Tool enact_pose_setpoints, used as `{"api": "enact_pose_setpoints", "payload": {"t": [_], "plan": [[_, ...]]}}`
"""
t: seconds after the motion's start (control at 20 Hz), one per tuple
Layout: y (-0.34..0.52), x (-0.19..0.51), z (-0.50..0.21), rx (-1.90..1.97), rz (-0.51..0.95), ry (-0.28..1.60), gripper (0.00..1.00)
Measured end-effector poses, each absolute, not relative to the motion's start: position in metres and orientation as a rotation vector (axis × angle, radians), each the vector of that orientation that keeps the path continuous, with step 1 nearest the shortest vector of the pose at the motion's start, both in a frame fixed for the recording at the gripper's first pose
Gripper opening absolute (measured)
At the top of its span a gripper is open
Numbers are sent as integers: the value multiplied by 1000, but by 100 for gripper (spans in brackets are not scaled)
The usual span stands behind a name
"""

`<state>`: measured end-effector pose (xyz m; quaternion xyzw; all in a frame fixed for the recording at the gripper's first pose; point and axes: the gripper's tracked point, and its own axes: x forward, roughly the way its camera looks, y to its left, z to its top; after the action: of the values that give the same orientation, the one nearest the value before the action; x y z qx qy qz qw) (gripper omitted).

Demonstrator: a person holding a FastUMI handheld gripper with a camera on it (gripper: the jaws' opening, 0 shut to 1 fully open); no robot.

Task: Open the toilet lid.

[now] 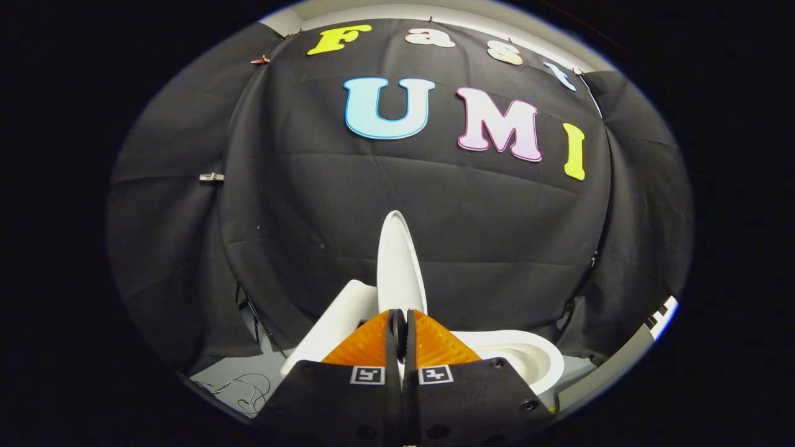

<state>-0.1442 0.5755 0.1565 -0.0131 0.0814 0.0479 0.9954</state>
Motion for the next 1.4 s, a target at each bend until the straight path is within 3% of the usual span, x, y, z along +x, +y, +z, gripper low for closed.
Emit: {"api": "enact_pose_setpoints", "payload": {"t": [0.3, 0.4, 0.55, 0.65, 1.4], "plan": [[584, -144, 154, -48, 98, 152, 7], [595, -144, 149, -51, 136, 158, 14], [606, -148, 132, -16, 218, 239, 65], [590, -140, 141, -32, 172, 182, 99], [531, -161, 193, 62, 305, 111, 99]]}}
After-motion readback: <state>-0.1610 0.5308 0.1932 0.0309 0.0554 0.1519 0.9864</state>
